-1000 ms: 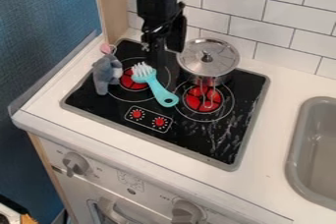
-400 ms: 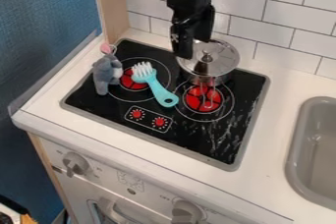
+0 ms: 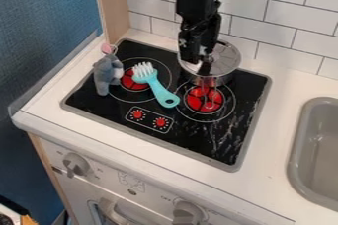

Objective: Moved the silver lid cover to the lower right of the stove

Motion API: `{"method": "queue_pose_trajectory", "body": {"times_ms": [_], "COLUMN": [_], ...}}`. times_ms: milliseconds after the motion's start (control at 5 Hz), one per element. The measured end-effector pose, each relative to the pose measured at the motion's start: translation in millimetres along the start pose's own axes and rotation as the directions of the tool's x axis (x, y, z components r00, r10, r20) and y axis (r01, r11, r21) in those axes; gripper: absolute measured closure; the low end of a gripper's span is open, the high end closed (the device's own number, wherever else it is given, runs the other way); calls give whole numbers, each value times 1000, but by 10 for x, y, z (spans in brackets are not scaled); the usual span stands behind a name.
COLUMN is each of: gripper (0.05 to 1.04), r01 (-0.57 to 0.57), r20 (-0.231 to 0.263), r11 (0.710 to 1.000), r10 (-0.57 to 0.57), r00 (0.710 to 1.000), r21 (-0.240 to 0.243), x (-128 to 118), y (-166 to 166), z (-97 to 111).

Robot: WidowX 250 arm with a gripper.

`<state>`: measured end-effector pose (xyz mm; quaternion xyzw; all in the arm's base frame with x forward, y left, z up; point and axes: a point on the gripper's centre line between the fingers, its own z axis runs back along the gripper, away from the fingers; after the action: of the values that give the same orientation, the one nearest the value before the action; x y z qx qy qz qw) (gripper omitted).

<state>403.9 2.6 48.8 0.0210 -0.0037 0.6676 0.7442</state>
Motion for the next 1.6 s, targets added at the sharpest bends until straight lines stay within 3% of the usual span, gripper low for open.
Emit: {"method": "queue_pose_trajectory", "body": {"times_ms": [400, 800, 1000, 1400, 1600], "gripper": [136, 711, 804, 804, 804], "r01": [6, -13, -6, -8, -7], "r20": [-5, 6, 9, -9, -23], "r11": [1000, 1000, 1000, 1000, 999], "r10": [-6, 13, 6, 8, 7], "r00": [1000, 1000, 1000, 1000, 1000], "r21": [13, 3, -2, -6, -36], "x": [-41, -26, -56, -85, -95], "y": [-131, -135, -113, -92, -60], "z": [-92, -115, -110, -63, 109]}}
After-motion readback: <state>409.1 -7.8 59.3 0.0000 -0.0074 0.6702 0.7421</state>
